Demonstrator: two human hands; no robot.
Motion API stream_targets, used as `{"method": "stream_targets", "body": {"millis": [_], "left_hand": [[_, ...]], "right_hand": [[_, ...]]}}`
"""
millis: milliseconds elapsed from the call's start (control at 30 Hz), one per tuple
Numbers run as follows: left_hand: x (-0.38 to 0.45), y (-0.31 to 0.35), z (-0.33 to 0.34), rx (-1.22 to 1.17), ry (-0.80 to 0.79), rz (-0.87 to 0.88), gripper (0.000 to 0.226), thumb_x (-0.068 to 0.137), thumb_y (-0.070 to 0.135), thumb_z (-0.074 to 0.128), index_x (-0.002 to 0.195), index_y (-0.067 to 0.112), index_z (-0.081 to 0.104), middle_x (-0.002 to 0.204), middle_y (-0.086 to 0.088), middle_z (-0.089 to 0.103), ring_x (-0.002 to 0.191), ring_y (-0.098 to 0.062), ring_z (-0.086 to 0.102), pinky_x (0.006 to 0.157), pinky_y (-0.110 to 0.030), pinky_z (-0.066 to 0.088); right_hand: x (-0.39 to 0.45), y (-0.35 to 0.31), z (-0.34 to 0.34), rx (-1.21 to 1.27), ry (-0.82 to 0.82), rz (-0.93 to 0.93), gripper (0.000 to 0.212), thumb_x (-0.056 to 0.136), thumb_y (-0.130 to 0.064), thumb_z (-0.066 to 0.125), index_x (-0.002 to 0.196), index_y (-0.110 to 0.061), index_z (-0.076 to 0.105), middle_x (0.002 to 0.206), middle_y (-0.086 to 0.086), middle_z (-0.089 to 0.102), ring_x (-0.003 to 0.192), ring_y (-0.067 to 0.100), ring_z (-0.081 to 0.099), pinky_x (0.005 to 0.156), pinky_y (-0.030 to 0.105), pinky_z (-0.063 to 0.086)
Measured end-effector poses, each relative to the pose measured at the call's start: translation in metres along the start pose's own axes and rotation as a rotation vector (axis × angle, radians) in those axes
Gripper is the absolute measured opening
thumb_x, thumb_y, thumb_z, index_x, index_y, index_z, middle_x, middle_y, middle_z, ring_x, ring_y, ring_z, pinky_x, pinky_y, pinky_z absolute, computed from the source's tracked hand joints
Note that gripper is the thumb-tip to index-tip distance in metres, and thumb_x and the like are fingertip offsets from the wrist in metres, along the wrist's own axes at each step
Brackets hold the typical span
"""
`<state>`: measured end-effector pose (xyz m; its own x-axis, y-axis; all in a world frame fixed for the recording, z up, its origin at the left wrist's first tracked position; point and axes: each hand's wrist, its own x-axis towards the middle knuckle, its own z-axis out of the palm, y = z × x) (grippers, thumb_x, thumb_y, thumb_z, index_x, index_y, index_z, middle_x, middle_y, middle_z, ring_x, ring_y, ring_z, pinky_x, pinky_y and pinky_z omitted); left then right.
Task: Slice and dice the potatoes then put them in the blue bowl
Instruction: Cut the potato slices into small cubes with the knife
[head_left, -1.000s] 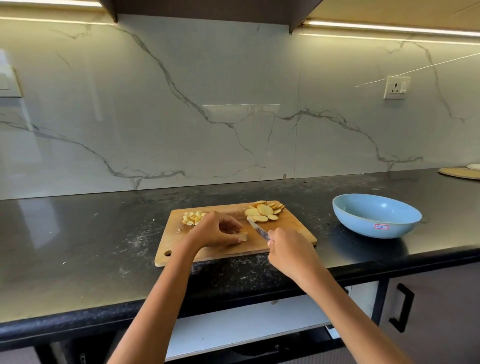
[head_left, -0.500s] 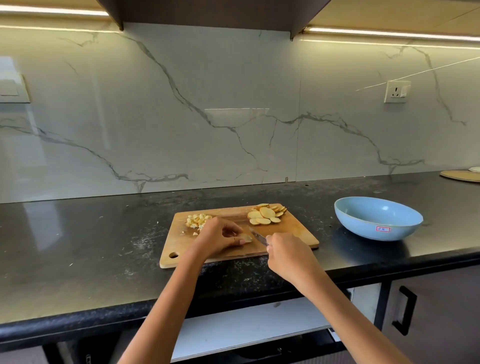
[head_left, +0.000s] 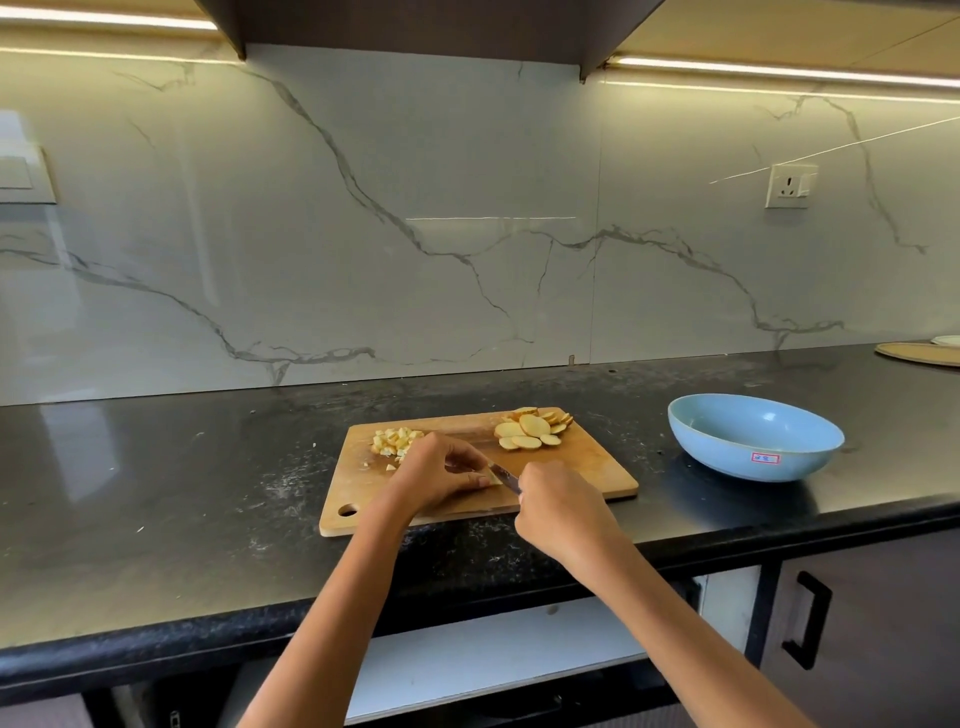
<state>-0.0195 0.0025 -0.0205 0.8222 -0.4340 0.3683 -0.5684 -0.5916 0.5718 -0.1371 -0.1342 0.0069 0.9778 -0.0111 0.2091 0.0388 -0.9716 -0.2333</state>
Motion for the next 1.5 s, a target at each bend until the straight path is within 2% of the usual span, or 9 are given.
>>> {"method": "stream_targets", "body": {"millis": [100,167,433,567,767,933,1067,1167,1500], "left_hand": [[-0.001,0.001,0.0,0.008,0.007,-0.002,0.021,0.076,0.021,0.076,0.096,0.015,0.073,0.093,0.003,0.07,0.086,-0.007,0.061,0.075,-0.012,0.046],[-0.001,0.002,0.001,0.012,0.013,-0.01,0.021,0.076,0.022,0.075,0.096,0.016,0.073,0.092,0.006,0.069,0.082,-0.004,0.058,0.069,-0.008,0.043],[-0.003,0.002,0.002,0.015,0.021,-0.037,0.023,0.076,0.024,0.076,0.097,0.017,0.072,0.089,0.009,0.066,0.085,-0.007,0.057,0.07,-0.012,0.043],[-0.004,0.004,0.002,-0.003,0.038,-0.046,0.028,0.075,0.021,0.076,0.102,0.013,0.071,0.096,0.003,0.069,0.089,-0.009,0.059,0.079,-0.018,0.046],[-0.005,-0.002,0.0,-0.066,0.051,-0.039,0.03,0.075,0.018,0.076,0.103,0.01,0.071,0.099,0.0,0.069,0.086,-0.005,0.061,0.069,-0.002,0.044],[-0.004,-0.004,0.001,-0.062,0.074,-0.043,0.021,0.073,0.014,0.077,0.093,0.011,0.073,0.093,-0.001,0.072,0.081,-0.007,0.064,0.072,-0.008,0.049],[-0.003,-0.004,0.002,-0.048,0.08,-0.024,0.017,0.073,0.016,0.078,0.089,0.012,0.074,0.089,0.0,0.072,0.078,-0.006,0.064,0.074,-0.014,0.051],[-0.003,-0.002,0.001,-0.027,0.088,-0.036,0.015,0.074,0.017,0.077,0.088,0.013,0.074,0.088,0.001,0.071,0.08,-0.008,0.064,0.078,-0.02,0.052],[-0.003,-0.003,0.003,-0.017,0.083,-0.047,0.015,0.074,0.017,0.077,0.088,0.013,0.074,0.082,0.005,0.068,0.076,-0.005,0.061,0.07,-0.012,0.047]], "right_hand": [[0.0,-0.009,0.001,-0.044,-0.011,-0.015,0.019,0.094,-0.009,0.049,0.112,-0.007,0.055,0.103,0.008,0.06,0.08,0.018,0.053,0.064,0.025,0.037],[-0.004,-0.014,0.005,-0.071,0.005,-0.032,0.021,0.095,-0.008,0.047,0.114,-0.006,0.056,0.108,0.01,0.061,0.09,0.021,0.06,0.065,0.025,0.039],[-0.032,-0.015,0.016,-0.178,0.088,-0.09,0.021,0.097,-0.004,0.043,0.114,-0.004,0.055,0.111,0.01,0.058,0.095,0.022,0.063,0.071,0.027,0.046],[-0.025,-0.009,0.013,-0.171,0.097,-0.058,0.022,0.097,-0.002,0.042,0.115,-0.006,0.054,0.11,0.01,0.059,0.096,0.022,0.062,0.07,0.027,0.044],[-0.015,-0.005,0.003,-0.092,0.075,-0.009,0.02,0.094,-0.006,0.047,0.11,-0.008,0.058,0.102,0.008,0.064,0.091,0.022,0.063,0.063,0.026,0.04],[-0.007,-0.012,0.002,-0.057,0.047,-0.032,0.018,0.094,-0.01,0.049,0.109,-0.007,0.059,0.1,0.008,0.063,0.079,0.019,0.057,0.061,0.025,0.038],[-0.006,-0.016,0.007,-0.096,0.049,-0.057,0.021,0.096,-0.008,0.045,0.114,-0.008,0.056,0.106,0.007,0.061,0.093,0.02,0.06,0.064,0.024,0.038],[-0.002,-0.02,0.012,-0.16,0.065,-0.088,0.022,0.097,-0.004,0.041,0.114,-0.007,0.055,0.108,0.009,0.06,0.094,0.021,0.06,0.064,0.026,0.037],[-0.021,-0.011,0.019,-0.181,0.111,-0.133,0.02,0.097,-0.004,0.043,0.113,-0.008,0.054,0.107,0.008,0.059,0.093,0.021,0.061,0.064,0.026,0.038]]}}
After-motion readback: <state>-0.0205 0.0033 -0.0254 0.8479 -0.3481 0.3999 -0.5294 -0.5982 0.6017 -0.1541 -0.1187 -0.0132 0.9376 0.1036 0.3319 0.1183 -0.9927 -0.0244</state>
